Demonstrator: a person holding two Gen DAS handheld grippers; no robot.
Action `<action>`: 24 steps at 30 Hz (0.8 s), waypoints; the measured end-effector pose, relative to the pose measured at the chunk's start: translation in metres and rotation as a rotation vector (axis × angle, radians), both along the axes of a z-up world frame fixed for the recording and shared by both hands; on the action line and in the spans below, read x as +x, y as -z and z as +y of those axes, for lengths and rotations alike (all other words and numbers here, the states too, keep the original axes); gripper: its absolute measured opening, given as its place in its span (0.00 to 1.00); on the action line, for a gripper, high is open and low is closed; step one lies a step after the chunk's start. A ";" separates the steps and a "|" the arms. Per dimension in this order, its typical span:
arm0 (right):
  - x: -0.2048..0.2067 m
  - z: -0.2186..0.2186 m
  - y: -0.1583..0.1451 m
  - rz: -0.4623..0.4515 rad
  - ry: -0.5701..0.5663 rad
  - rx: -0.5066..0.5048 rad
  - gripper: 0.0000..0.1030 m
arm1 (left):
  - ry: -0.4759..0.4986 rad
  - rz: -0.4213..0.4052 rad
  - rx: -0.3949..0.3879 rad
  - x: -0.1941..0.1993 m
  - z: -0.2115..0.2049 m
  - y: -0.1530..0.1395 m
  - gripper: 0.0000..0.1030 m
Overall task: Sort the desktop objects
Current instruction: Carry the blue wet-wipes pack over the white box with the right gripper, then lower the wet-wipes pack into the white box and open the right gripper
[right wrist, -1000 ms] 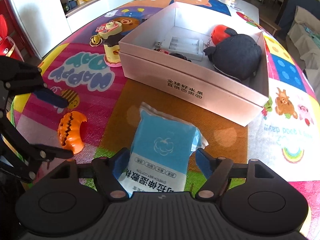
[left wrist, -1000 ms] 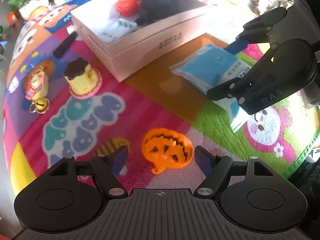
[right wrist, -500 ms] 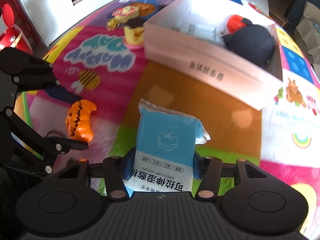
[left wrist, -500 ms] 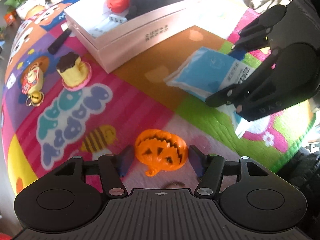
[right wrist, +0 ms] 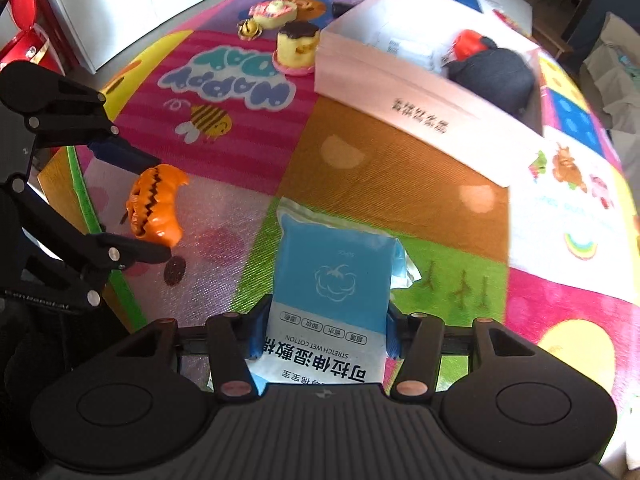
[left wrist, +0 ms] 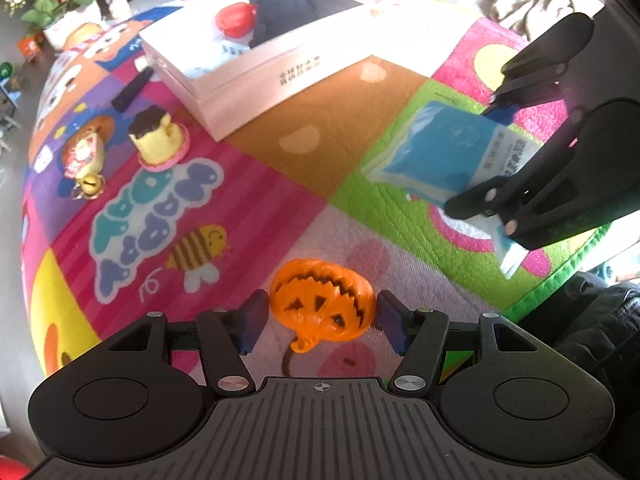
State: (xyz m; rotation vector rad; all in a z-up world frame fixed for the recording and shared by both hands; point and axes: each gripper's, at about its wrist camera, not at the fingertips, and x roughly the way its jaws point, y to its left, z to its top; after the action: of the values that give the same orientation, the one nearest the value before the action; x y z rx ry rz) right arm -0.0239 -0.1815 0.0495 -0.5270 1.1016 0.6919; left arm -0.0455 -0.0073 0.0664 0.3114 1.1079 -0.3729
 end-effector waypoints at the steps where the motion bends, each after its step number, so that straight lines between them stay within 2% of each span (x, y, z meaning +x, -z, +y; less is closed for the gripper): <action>1: -0.002 -0.001 -0.005 -0.010 0.004 0.004 0.52 | 0.000 -0.009 -0.001 -0.002 0.000 -0.003 0.63; 7: -0.001 -0.002 -0.046 -0.071 0.001 0.030 0.52 | 0.014 -0.063 0.011 0.000 -0.006 -0.023 0.63; 12: 0.015 0.001 -0.074 -0.129 0.009 0.044 0.52 | 0.007 -0.126 0.008 0.022 -0.007 -0.042 0.63; 20: 0.072 0.004 -0.094 -0.169 0.054 0.097 0.52 | 0.003 -0.179 -0.021 0.081 -0.004 -0.053 0.63; 23: 0.103 0.012 -0.096 -0.178 0.072 0.124 0.52 | -0.009 -0.188 -0.020 0.115 -0.004 -0.049 0.51; 24: 0.116 0.015 -0.096 -0.181 0.083 0.133 0.52 | -0.019 -0.191 -0.025 0.128 -0.003 -0.048 0.51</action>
State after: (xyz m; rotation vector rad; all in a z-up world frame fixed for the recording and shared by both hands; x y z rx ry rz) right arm 0.0917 -0.1661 0.1456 -0.4196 0.8969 0.6278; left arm 0.0820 -0.0105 0.1147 0.3078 0.9178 -0.3321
